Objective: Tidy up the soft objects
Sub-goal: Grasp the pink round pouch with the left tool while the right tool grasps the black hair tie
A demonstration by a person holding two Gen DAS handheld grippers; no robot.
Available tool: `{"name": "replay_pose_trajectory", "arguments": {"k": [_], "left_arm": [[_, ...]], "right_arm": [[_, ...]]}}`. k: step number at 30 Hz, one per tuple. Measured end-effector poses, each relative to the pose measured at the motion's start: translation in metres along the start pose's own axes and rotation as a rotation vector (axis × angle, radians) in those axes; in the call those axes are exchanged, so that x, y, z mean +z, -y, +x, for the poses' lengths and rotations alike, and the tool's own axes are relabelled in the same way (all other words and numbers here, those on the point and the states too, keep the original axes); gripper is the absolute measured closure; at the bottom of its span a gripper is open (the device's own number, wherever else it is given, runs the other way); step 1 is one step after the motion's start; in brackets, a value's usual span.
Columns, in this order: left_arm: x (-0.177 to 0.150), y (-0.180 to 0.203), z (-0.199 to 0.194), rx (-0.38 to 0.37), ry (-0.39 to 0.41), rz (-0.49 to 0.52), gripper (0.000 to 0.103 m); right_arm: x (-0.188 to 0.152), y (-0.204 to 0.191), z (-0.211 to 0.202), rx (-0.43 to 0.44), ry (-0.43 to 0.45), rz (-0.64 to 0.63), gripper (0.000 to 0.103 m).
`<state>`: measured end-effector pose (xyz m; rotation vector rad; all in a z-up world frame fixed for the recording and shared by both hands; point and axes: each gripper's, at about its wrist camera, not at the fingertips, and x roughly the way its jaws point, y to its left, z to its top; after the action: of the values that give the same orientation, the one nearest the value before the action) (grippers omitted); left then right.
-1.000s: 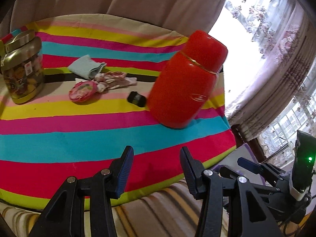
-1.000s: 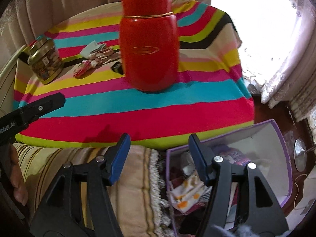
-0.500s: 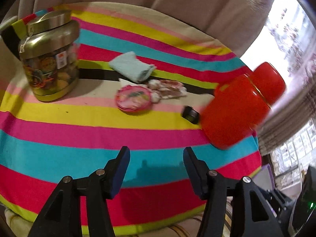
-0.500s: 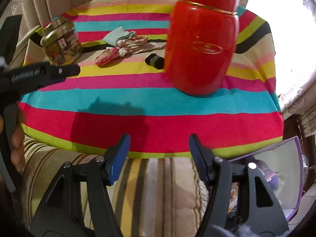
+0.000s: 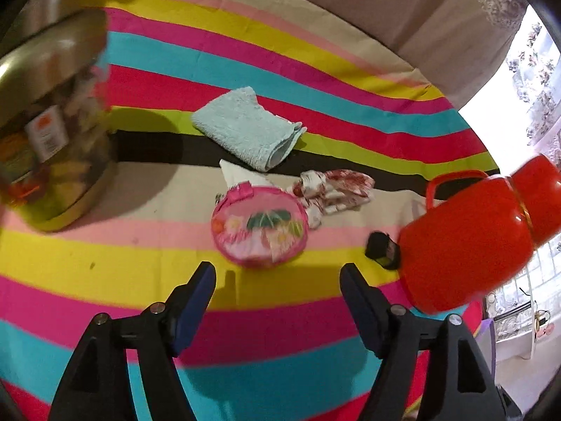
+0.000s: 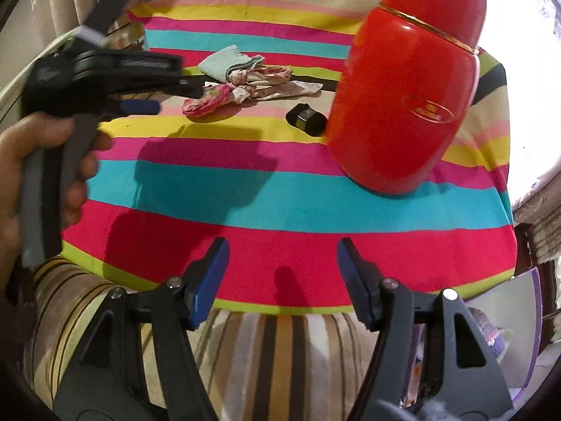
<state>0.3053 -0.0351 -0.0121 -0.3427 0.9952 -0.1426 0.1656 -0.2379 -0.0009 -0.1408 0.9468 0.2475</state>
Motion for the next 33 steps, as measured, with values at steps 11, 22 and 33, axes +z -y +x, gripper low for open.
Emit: {"name": "replay_pose_trajectory", "arguments": {"k": [11, 22, 33], "left_arm": [[0.016, -0.011, 0.04, 0.026, -0.025, 0.033, 0.029], [0.006, -0.018, 0.028, 0.021, 0.015, 0.062, 0.038], [-0.001, -0.055, 0.0, 0.005, 0.099, -0.048, 0.038]], "right_arm": [[0.023, -0.012, 0.02, -0.002, 0.016, -0.018, 0.036], [0.051, -0.04, 0.041, -0.123, 0.031, -0.121, 0.036], [0.096, -0.07, 0.088, -0.384, -0.013, -0.393, 0.036]]}}
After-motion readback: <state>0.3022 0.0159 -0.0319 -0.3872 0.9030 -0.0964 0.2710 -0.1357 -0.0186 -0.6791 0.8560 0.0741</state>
